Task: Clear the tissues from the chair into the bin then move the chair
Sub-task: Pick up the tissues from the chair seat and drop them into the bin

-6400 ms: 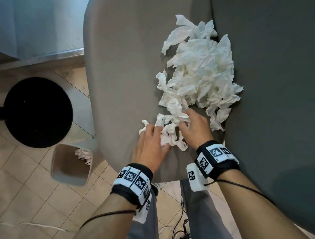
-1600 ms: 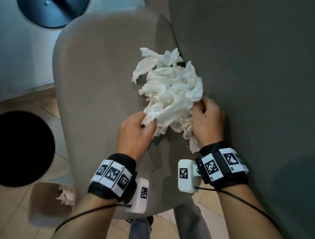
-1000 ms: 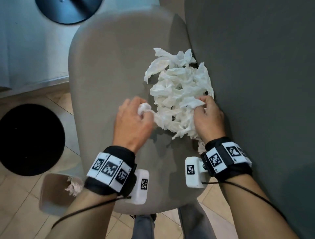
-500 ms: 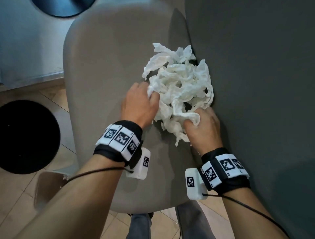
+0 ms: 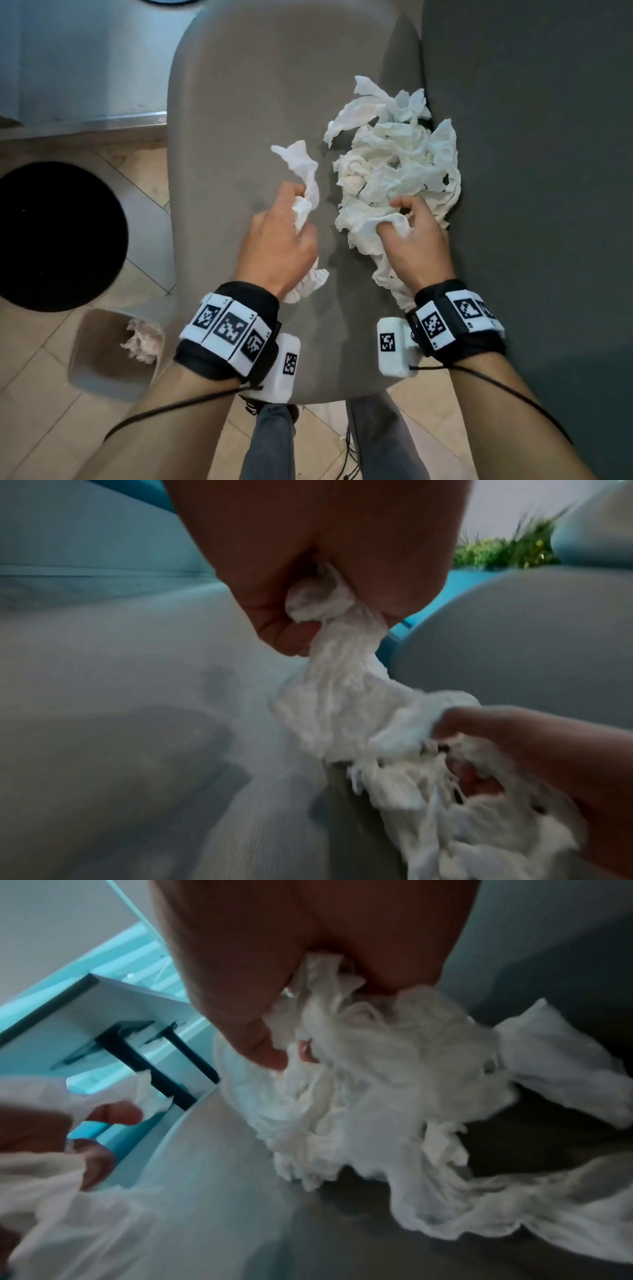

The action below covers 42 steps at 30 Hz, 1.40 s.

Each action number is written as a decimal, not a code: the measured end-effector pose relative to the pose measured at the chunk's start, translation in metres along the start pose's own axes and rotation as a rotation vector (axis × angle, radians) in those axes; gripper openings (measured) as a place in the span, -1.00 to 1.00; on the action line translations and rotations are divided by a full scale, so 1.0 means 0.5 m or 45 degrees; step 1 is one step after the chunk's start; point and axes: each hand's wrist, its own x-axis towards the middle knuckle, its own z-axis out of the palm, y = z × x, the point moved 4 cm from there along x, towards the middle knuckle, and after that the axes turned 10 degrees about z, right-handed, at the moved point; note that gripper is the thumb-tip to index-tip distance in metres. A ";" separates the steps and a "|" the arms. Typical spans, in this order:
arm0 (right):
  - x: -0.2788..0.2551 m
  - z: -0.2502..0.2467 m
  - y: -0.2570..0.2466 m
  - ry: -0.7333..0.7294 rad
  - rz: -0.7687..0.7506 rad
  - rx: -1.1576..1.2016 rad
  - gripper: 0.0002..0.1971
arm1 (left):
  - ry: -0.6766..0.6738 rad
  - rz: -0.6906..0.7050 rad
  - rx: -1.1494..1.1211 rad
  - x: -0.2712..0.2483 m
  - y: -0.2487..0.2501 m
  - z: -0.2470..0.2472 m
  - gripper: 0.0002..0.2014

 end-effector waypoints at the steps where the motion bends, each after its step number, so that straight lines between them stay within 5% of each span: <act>1: 0.012 0.008 0.005 -0.012 0.012 -0.055 -0.57 | -0.083 0.003 0.023 -0.001 -0.003 0.022 -0.65; 4: 0.037 0.023 0.013 0.014 -0.003 -0.199 -0.52 | -0.258 -0.065 0.062 0.001 -0.010 0.098 -0.58; 8: 0.050 0.024 0.018 0.055 -0.047 -0.294 -0.74 | -0.279 -0.143 0.177 0.013 -0.016 0.167 -0.55; 11: 0.043 0.008 0.010 0.070 -0.104 -0.247 -0.82 | -0.235 -0.098 0.224 0.018 -0.014 0.178 -0.74; 21: -0.016 -0.042 0.033 0.095 -0.070 0.211 -0.80 | 0.088 -0.250 -0.197 -0.037 -0.050 0.107 -0.78; 24: -0.029 -0.052 0.039 0.107 -0.042 0.344 -0.92 | 0.099 -0.205 -0.189 -0.046 -0.051 0.099 -0.94; 29: -0.047 -0.073 0.048 0.165 -0.132 0.450 -0.69 | -0.111 0.023 -0.087 -0.054 -0.014 0.113 -0.46; 33: -0.064 -0.082 0.057 0.150 -0.077 0.566 -0.73 | -0.406 0.104 0.172 -0.035 -0.008 0.169 -0.33; 37: -0.063 -0.088 0.070 0.086 -0.005 0.621 -0.91 | -0.475 0.151 0.444 -0.022 -0.014 0.205 -0.47; 42: -0.061 -0.097 0.090 0.123 0.032 0.541 -0.80 | -0.312 0.106 0.379 -0.021 -0.019 0.190 -0.77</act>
